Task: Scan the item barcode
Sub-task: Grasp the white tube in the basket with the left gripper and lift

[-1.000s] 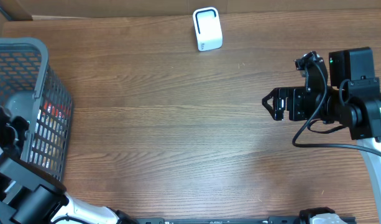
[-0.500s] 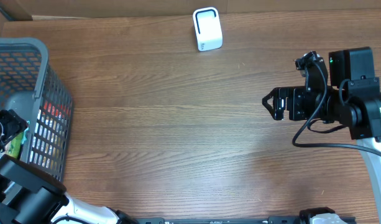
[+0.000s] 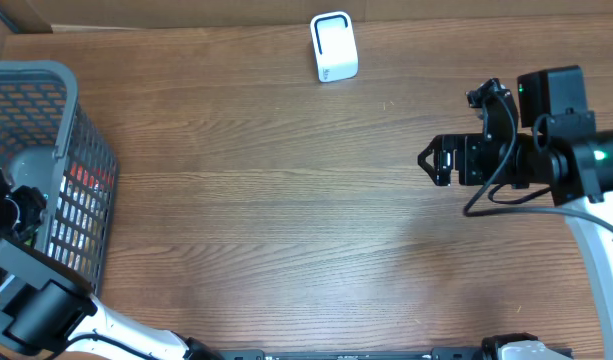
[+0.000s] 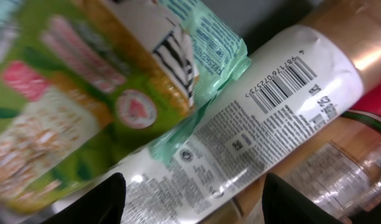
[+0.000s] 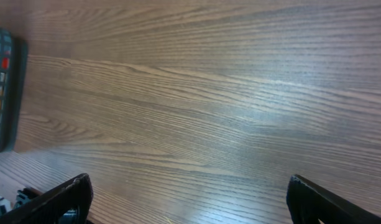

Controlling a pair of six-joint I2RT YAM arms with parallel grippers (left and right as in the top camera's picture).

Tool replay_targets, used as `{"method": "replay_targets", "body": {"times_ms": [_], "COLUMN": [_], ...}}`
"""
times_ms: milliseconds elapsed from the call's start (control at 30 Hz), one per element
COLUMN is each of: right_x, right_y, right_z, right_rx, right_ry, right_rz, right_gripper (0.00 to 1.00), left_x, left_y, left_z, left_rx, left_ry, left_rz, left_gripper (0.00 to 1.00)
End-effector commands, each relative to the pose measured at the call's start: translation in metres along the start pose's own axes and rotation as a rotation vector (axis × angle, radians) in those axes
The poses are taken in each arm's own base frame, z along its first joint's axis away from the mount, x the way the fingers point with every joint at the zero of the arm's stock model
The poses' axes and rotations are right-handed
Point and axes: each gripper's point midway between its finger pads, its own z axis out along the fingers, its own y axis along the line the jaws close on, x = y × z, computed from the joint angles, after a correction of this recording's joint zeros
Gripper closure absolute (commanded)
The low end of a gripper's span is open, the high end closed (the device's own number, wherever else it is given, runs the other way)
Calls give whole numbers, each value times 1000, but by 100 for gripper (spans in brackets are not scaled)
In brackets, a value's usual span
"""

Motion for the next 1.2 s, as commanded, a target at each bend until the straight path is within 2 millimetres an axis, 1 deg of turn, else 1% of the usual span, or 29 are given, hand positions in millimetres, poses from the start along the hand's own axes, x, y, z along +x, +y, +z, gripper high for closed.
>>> {"method": "replay_targets", "body": {"times_ms": [0, 167, 300, 367, 433, 500, 533, 600, 633, 733, 867, 967, 1033, 1067, 1167], "right_x": [-7, -7, -7, -7, -7, -7, -7, -7, -7, -7, -7, -8, -9, -9, -10], "right_y": [1, 2, 2, 2, 2, 2, 2, 2, 2, 2, 2, 2, 2, 2, 2], "right_z": [-1, 7, 8, 8, 8, 8, 8, 8, 8, 8, 8, 8, 8, 8, 8], "right_rx": [3, -15, -16, -16, -16, -16, -16, -16, -16, -16, -16, -17, -17, -17, -17], "right_ry": [-12, 13, 17, 16, 16, 16, 16, 16, 16, 16, 14, 11, 8, 6, 5], "right_rz": [12, 26, 28, 27, 27, 27, 28, 27, 27, 27, 27, 25, 24, 24, 23], "right_gripper": [0, 0, 0, 0, 0, 0, 0, 0, 0, 0, 0, 0, 0, 0, 0], "left_x": [6, 27, 45, 50, 50, 47, 47, 47, 47, 47, 38, 15, -5, -20, -45], "left_y": [-11, -17, -20, -20, -20, -20, -21, -22, -23, -24, -25, -32, -40, -44, -54], "left_z": [19, 45, 69, 76, 79, 79, 79, 79, 79, 76, 61, 36, 10, -11, -59], "left_rx": [60, 78, 87, 90, 92, 94, 97, 100, 101, 102, 100, 123, 146, 149, 139], "left_ry": [50, 136, 199, 217, 220, 208, 206, 206, 207, 216, 204, 149, 89, 41, -60], "left_rz": [35, 42, 44, 42, 41, 41, 42, 43, 44, 46, 36, 18, 18, 18, 15], "left_gripper": [38, 37, 36, 36, 38, 45, 53, 91, 96, 96, 96, 96, 96, 96, 96]}}
